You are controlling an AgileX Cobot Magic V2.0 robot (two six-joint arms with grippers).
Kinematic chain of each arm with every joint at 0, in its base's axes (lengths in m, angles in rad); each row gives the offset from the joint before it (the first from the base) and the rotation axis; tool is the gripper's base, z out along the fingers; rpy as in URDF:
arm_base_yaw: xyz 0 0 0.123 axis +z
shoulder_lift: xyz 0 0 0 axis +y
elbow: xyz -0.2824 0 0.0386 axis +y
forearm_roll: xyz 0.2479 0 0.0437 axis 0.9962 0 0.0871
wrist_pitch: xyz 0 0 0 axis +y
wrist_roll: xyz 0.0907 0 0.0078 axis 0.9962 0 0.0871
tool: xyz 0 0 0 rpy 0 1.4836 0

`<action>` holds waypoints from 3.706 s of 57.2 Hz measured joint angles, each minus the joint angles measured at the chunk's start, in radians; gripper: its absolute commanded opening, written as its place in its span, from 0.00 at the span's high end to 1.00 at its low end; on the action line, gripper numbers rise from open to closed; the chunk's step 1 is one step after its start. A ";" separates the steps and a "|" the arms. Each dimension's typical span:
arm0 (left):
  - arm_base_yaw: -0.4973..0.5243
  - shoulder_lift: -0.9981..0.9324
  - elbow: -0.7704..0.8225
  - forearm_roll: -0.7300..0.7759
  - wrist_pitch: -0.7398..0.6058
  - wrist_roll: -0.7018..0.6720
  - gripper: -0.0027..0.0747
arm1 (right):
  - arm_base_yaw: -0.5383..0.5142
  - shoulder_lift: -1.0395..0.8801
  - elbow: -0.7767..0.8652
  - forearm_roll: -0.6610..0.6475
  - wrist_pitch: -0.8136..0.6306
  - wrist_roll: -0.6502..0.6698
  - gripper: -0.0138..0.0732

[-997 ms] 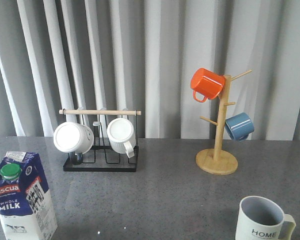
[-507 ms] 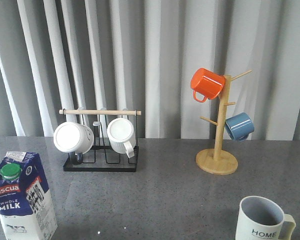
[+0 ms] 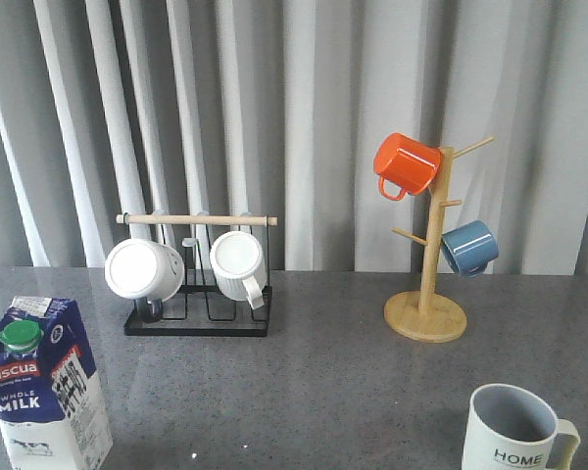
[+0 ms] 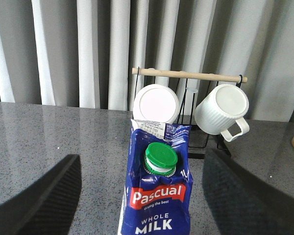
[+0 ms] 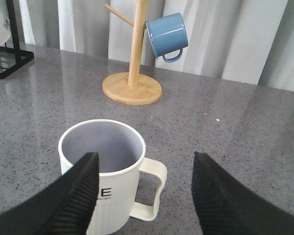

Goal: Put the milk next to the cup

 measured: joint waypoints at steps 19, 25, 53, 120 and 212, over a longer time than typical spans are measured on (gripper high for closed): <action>0.000 0.000 0.000 0.000 0.000 0.000 0.30 | 0.000 0.212 0.110 -0.007 -0.305 0.030 0.36; 0.000 0.000 0.000 0.000 0.000 0.000 0.30 | 0.000 0.292 0.110 -0.008 -0.342 0.030 0.36; 0.000 0.000 0.000 0.000 0.000 0.000 0.30 | 0.000 0.481 0.140 0.080 -0.558 -0.005 0.37; 0.000 0.000 0.000 0.000 0.000 0.000 0.30 | -0.030 0.780 0.115 0.134 -0.901 -0.009 0.37; 0.000 0.000 0.000 0.000 0.000 0.000 0.30 | 0.180 0.787 -0.227 0.066 -0.586 0.131 0.85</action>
